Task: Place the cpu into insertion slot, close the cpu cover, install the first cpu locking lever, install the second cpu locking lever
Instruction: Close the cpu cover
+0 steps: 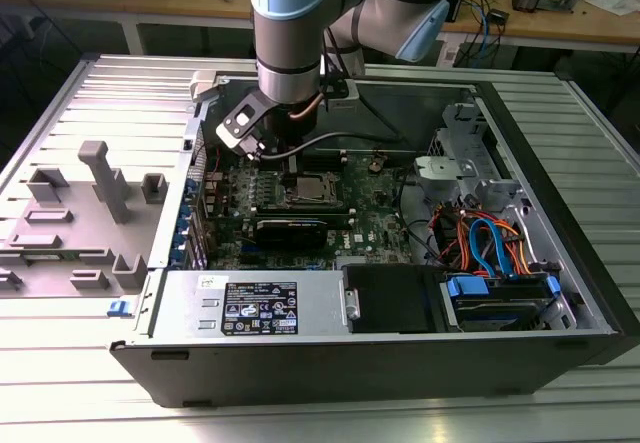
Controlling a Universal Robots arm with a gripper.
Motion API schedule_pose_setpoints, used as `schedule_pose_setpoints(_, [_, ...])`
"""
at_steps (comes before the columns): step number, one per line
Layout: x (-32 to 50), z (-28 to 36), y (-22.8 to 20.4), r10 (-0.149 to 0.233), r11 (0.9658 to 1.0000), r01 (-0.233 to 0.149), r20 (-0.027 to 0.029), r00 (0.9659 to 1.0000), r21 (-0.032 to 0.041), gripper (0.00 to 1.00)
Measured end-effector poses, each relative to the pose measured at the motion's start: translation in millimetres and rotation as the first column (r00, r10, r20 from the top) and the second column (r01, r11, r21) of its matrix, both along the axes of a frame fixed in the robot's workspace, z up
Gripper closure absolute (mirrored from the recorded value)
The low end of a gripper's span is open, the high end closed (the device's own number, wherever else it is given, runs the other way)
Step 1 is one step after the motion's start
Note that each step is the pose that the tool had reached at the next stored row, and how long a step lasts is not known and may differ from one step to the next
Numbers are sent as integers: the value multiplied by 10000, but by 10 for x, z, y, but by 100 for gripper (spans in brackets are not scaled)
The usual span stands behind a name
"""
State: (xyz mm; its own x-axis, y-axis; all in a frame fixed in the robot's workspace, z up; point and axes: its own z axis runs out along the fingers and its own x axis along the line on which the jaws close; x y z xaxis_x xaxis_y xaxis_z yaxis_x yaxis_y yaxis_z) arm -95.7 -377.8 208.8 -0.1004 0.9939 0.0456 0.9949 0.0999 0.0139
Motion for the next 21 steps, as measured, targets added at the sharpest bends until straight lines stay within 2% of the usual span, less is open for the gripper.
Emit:
schedule_pose_setpoints(2, [0, -9, 0, -1, 10000, 1, 4, 10000, 24, 89])
schedule_pose_setpoints(14, [0, -14, 1, 0, 10000, 0, 4, 10000, 36, 89])
schedule_pose_setpoints(20, [0, 14, 0, 0, 10000, 0, 2, 10000, 35, 89])
schedule_pose_setpoints(21, [0, 38, 0, 0, 10000, 0, 2, 10000, 34, 89])
